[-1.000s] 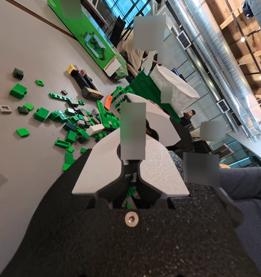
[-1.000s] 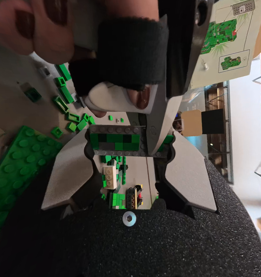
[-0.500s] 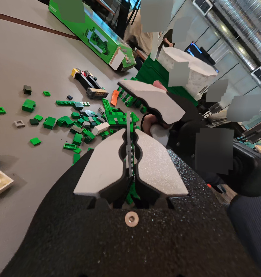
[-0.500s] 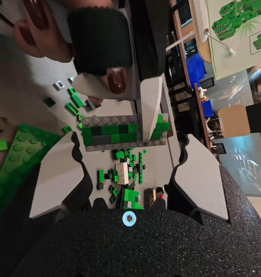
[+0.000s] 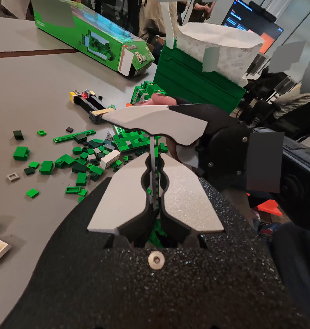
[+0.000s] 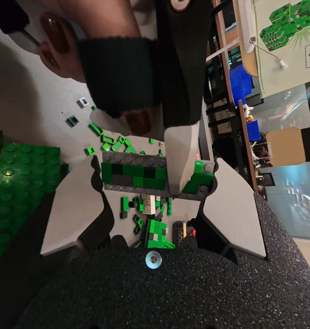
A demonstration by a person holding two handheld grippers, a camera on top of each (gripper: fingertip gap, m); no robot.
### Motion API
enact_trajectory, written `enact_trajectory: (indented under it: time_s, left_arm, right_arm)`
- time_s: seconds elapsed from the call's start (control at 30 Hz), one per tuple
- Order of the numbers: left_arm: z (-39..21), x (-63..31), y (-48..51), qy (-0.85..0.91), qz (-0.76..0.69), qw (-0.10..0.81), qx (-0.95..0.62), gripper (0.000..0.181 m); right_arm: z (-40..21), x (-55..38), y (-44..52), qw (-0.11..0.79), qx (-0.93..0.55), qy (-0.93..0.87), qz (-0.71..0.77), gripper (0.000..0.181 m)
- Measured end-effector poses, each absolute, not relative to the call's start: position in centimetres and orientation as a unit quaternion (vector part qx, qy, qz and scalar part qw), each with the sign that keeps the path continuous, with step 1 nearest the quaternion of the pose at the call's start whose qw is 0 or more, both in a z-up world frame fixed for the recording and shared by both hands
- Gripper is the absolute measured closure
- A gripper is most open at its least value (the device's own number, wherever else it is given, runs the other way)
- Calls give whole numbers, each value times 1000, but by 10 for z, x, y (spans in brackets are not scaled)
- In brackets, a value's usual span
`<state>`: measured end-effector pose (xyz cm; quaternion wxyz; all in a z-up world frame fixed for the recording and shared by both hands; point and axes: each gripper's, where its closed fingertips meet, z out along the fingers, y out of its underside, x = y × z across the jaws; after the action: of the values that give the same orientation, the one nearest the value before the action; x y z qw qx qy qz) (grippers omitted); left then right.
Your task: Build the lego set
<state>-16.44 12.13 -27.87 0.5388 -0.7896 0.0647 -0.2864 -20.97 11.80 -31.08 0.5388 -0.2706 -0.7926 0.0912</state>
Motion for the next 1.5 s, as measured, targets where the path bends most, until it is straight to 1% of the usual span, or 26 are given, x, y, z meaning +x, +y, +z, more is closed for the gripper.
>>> enact_trajectory:
  time_s: [0.1,0.3,0.43,0.87,0.93,0.97,1.0,1.03,1.07,1.13,1.2,1.37,1.5]
  left_arm:
    - [-277,-165,121,66,-279,543,-789,176]
    - [-272,-170,123,-12,-371,544,-753,174]
    - [-273,-176,125,-52,-407,540,-735,172]
    - [-273,-183,126,-106,-478,531,-692,169]
    - [-272,-185,127,-117,-489,532,-682,169]
    - [-270,-194,128,-136,-490,543,-668,171]
    - [-264,-204,125,-150,-508,552,-644,172]
    - [-262,-211,121,-155,-520,555,-630,175]
    - [-261,-210,118,-154,-531,550,-626,176]
    - [-266,-209,121,-149,-501,553,-649,175]
    - [-270,-210,125,-148,-470,559,-667,176]
    - [-284,-215,133,-157,-430,563,-688,175]
    - [-282,-217,135,-149,-421,578,-683,175]
  right_arm:
    - [-308,-211,120,552,-266,-786,80,66]
    - [-302,-219,133,604,-245,-758,-17,66]
    - [-301,-225,139,625,-239,-741,-59,66]
    - [-299,-231,145,649,-220,-721,-104,66]
    - [-297,-231,142,657,-199,-719,-109,67]
    - [-293,-230,134,672,-167,-713,-111,80]
    - [-284,-227,123,700,-128,-694,-108,98]
    - [-275,-226,115,725,-105,-672,-111,124]
    - [-271,-226,114,732,-98,-664,-115,136]
    - [-282,-229,121,707,-133,-688,-100,123]
    - [-292,-231,131,684,-168,-704,-90,117]
    - [-306,-234,139,657,-187,-725,-93,116]
    - [-303,-234,142,659,-205,-720,-74,116]
